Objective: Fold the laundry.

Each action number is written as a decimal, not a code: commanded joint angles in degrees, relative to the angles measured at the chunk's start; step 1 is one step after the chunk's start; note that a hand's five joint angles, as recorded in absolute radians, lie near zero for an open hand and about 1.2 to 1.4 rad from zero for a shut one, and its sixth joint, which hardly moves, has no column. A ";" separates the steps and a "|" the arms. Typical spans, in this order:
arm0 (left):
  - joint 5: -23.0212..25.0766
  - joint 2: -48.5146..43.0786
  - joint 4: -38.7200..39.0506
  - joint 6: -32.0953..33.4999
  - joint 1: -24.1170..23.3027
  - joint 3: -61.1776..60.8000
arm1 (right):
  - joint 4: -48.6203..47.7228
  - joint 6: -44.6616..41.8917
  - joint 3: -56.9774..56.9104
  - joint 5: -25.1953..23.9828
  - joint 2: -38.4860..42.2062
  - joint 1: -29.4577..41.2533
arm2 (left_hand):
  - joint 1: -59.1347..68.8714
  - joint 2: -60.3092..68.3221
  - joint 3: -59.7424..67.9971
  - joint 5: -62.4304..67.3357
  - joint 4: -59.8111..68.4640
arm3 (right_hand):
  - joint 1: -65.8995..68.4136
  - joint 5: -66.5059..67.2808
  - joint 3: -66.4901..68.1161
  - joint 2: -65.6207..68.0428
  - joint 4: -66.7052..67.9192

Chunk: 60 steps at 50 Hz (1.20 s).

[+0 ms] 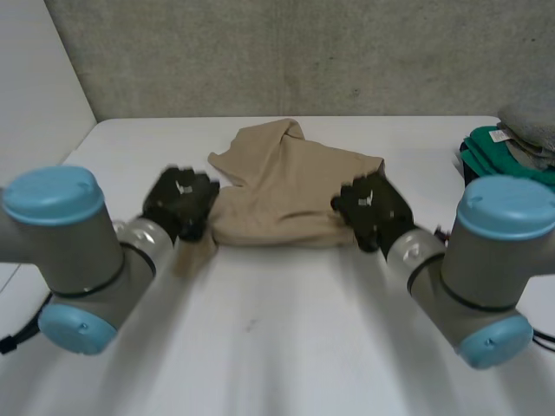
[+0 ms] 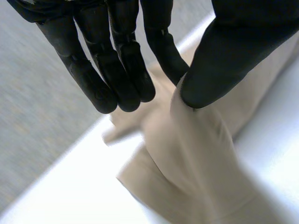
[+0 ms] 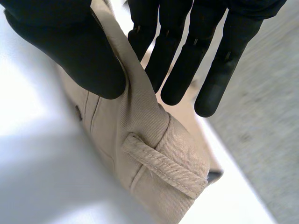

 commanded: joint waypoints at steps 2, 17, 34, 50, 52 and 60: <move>0.09 -0.57 -2.29 2.14 -0.59 -0.86 | 3.98 -1.99 2.39 -0.10 -0.28 -0.70 | -33.06 -34.54 -34.32 -33.00 -34.79 | 16.77 12.42 11.85 12.10 11.32; -1.85 5.41 -11.60 -7.52 3.10 -7.27 | 6.54 3.56 2.48 1.66 -1.25 -1.05 | -41.85 -43.32 -43.10 -41.79 -43.57 | 16.77 12.42 11.85 12.10 11.32; -0.79 -3.72 -15.74 -16.31 0.65 5.02 | 7.42 3.99 3.53 2.54 -2.83 -0.87 | -38.66 -40.13 -39.91 -38.59 -40.38 | 16.77 12.42 11.85 12.10 11.32; -18.79 -8.23 -13.72 -12.81 -4.90 11.54 | 9.17 5.67 2.83 2.45 -5.64 -2.54 | 13.48 12.00 12.22 13.54 11.75 | 16.77 12.42 11.85 12.10 11.32; -19.86 -5.59 -13.81 -10.96 -5.16 10.31 | 10.13 5.49 2.22 2.28 -6.00 -2.98 | 13.48 12.00 12.22 13.54 11.75 | 16.77 12.42 11.85 12.10 11.32; -15.21 12.69 -18.02 5.55 -7.62 -0.06 | 29.88 -4.07 -3.14 -2.38 -8.19 -4.12 | 13.48 12.00 12.22 13.54 11.75 | 16.77 12.42 11.85 12.10 11.32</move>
